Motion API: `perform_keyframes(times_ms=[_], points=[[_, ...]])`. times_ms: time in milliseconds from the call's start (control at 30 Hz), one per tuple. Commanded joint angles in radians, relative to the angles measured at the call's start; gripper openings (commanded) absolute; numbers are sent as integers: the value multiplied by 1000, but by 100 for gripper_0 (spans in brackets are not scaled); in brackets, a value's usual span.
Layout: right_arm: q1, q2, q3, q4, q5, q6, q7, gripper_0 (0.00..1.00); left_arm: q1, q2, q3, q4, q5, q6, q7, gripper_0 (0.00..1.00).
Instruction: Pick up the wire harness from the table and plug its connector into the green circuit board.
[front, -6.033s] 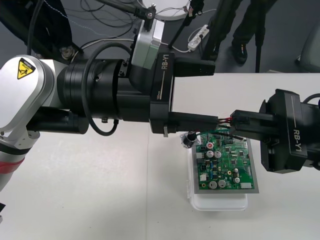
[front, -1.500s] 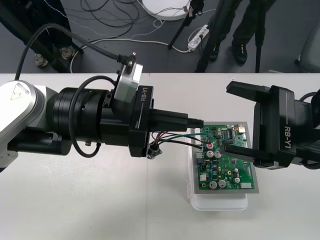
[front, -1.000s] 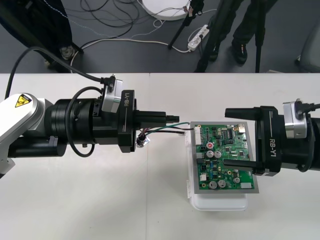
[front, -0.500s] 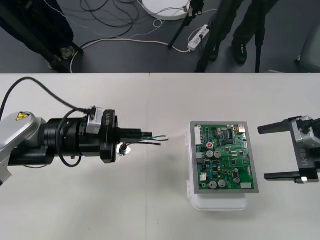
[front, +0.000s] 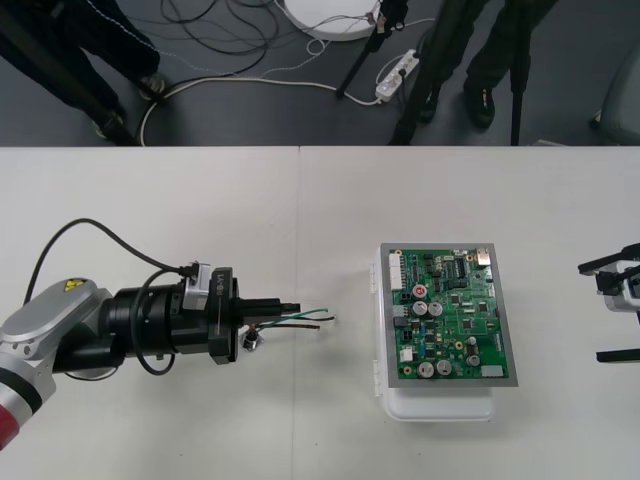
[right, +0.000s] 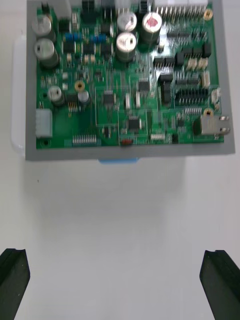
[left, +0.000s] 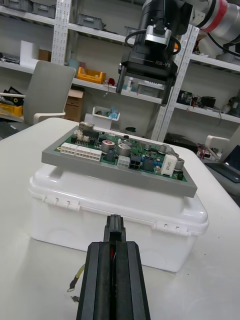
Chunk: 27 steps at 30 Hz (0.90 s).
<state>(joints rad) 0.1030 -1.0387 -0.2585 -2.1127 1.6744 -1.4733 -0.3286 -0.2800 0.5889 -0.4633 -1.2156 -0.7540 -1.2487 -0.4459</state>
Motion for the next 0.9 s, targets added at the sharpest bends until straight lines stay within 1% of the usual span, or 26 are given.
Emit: perform_keyframes(times_ms=[33, 167, 300, 367, 433, 467, 500, 700, 767, 900], points=[[23, 20, -25, -107, 119, -41, -171, 100, -54, -47, -77, 45, 10, -81, -106, 0], [24, 43, 2, -176, 226, -59, -239, 100, -87, -55, -115, 54, 10, -78, -108, 0], [17, 55, 84, -199, 338, -59, -316, 100, -120, -64, -140, 53, 10, -60, -116, 0], [-5, 55, 143, -199, 398, -58, -346, 100, -143, -70, -153, 53, 10, -38, -119, 0], [-19, 55, 174, -197, 426, -58, -360, 100, -153, -74, -161, 53, 8, -24, -119, 0], [-42, 57, 222, -199, 467, -58, -380, 100, -166, -77, -169, 53, 8, -3, -120, 0], [-45, 59, 229, -199, 473, -58, -383, 100, -168, -78, -169, 53, 8, 0, -120, 0], [-121, 69, 410, -202, 680, -58, -455, 100, -199, -98, -192, 54, 8, 80, -119, 0], [-138, 77, 453, -197, 726, -58, -461, 100, -206, -107, -198, 54, 8, 104, -120, 0], [-161, 105, 495, -165, 757, -56, -455, 100, -219, -120, -216, 54, 8, 143, -119, 0]])
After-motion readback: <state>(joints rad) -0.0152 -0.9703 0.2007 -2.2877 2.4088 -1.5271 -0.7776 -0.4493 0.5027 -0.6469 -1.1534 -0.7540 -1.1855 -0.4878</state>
